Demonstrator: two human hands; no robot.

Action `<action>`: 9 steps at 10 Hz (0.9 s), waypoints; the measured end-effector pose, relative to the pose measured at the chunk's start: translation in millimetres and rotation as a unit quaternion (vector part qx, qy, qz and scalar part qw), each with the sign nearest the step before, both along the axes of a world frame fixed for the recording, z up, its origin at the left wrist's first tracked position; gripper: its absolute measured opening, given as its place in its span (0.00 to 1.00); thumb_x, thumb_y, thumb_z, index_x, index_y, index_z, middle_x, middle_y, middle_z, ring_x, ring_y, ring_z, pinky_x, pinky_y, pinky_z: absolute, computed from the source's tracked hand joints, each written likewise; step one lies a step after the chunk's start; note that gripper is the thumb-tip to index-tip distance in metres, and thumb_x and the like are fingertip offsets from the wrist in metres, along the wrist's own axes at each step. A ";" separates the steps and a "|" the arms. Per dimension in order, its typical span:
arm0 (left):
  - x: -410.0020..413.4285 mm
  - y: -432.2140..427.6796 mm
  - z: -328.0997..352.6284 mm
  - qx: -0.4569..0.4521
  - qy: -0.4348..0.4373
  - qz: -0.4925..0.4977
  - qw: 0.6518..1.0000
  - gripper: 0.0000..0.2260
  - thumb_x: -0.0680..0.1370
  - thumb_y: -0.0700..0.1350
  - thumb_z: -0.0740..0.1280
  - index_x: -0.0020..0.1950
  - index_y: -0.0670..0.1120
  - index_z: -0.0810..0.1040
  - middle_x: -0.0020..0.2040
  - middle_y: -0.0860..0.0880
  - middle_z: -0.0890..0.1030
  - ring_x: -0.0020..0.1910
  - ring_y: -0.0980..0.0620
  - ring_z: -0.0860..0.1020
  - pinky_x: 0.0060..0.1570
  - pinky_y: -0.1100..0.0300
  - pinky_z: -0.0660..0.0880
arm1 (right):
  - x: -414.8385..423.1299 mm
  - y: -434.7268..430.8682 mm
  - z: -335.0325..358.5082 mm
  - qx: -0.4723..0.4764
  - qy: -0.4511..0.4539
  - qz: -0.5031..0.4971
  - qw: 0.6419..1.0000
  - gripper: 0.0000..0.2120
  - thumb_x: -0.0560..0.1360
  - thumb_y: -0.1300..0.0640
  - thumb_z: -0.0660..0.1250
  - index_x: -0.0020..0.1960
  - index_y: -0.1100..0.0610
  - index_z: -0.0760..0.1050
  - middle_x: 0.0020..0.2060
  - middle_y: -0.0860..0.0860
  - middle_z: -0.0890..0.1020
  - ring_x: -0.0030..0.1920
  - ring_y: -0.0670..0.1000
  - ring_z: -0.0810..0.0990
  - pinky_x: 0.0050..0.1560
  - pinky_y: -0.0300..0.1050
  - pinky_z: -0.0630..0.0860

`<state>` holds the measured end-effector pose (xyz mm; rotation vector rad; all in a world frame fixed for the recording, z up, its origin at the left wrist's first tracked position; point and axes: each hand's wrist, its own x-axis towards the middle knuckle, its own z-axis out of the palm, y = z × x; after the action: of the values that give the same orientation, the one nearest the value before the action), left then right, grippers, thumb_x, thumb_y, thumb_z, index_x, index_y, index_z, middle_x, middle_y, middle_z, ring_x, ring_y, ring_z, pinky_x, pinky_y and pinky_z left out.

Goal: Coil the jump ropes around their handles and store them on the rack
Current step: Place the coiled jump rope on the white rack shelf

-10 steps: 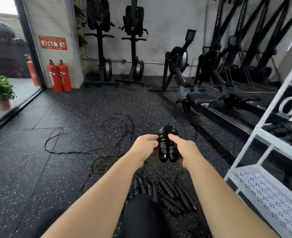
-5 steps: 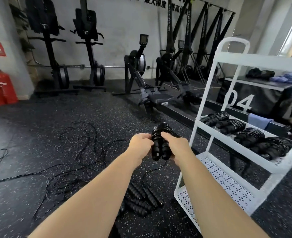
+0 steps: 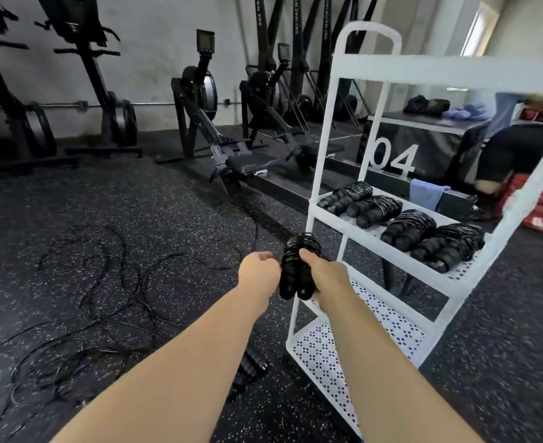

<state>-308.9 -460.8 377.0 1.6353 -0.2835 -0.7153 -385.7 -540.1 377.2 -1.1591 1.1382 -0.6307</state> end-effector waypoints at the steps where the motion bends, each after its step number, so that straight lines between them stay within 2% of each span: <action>1: 0.2 -18.5 -13.8 0.016 0.019 -0.012 1.000 0.16 0.80 0.34 0.59 0.67 0.43 0.73 0.57 0.42 0.81 0.46 0.46 0.78 0.38 0.58 0.72 | 1.5 -20.4 -19.9 0.032 0.003 -0.030 0.999 0.36 0.64 0.48 0.77 0.65 0.66 0.70 0.57 0.60 0.79 0.53 0.61 0.80 0.54 0.59 0.79; 2: 2.5 -34.5 -24.9 0.037 0.000 -0.039 0.999 0.15 0.79 0.34 0.63 0.66 0.38 0.75 0.52 0.43 0.80 0.43 0.49 0.76 0.40 0.57 0.75 | 3.8 -43.6 -43.0 0.066 0.007 -0.061 0.996 0.33 0.69 0.49 0.75 0.65 0.65 0.69 0.57 0.59 0.78 0.53 0.60 0.80 0.44 0.51 0.79; 3: 13.2 -50.3 -45.7 0.048 0.020 -0.073 0.996 0.15 0.78 0.34 0.65 0.65 0.36 0.76 0.49 0.43 0.78 0.46 0.46 0.76 0.50 0.52 0.75 | 7.9 -64.7 -64.3 0.098 0.005 -0.092 0.991 0.34 0.71 0.47 0.74 0.68 0.63 0.66 0.61 0.59 0.75 0.59 0.61 0.77 0.46 0.50 0.74; 4: 22.4 -62.2 -56.6 0.068 0.036 -0.091 0.993 0.13 0.79 0.34 0.63 0.63 0.39 0.76 0.49 0.44 0.80 0.48 0.47 0.76 0.53 0.52 0.76 | 10.9 -87.1 -84.2 0.113 0.028 -0.121 0.986 0.32 0.73 0.47 0.72 0.67 0.65 0.66 0.63 0.60 0.75 0.58 0.61 0.76 0.51 0.51 0.72; 5: 24.3 -71.6 -58.2 0.080 0.073 -0.091 0.990 0.12 0.82 0.33 0.59 0.61 0.46 0.75 0.50 0.45 0.82 0.47 0.49 0.78 0.56 0.54 0.77 | 13.2 -102.6 -95.3 0.117 0.041 -0.129 0.984 0.28 0.76 0.48 0.69 0.66 0.66 0.68 0.60 0.60 0.76 0.52 0.60 0.74 0.47 0.50 0.71; 6: 25.0 -83.8 -66.3 0.079 0.081 -0.115 0.987 0.11 0.82 0.34 0.61 0.60 0.45 0.76 0.55 0.45 0.83 0.47 0.50 0.80 0.59 0.52 0.76 | 19.2 -118.7 -106.2 0.119 0.052 -0.146 0.981 0.27 0.77 0.49 0.68 0.67 0.66 0.68 0.62 0.62 0.75 0.57 0.62 0.76 0.47 0.50 0.70; 8: 26.3 -97.7 -78.7 0.087 0.070 -0.147 0.983 0.09 0.82 0.37 0.62 0.59 0.48 0.74 0.57 0.46 0.82 0.50 0.51 0.80 0.61 0.52 0.75 | 33.4 -142.1 -125.9 0.131 0.096 -0.151 0.975 0.27 0.77 0.48 0.67 0.68 0.66 0.67 0.63 0.62 0.76 0.60 0.63 0.76 0.53 0.54 0.73; 9: 30.8 -98.3 -84.5 0.090 0.067 -0.151 0.982 0.11 0.81 0.37 0.63 0.62 0.48 0.75 0.57 0.46 0.82 0.51 0.51 0.81 0.62 0.50 0.76 | 40.4 -150.3 -136.2 0.133 0.111 -0.140 0.975 0.27 0.78 0.48 0.65 0.68 0.66 0.67 0.63 0.62 0.75 0.60 0.63 0.76 0.53 0.54 0.73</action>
<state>-278.1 -559.1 292.5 1.7230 -0.3837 -1.1036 -345.3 -690.4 241.0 -0.8610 1.5459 -0.5502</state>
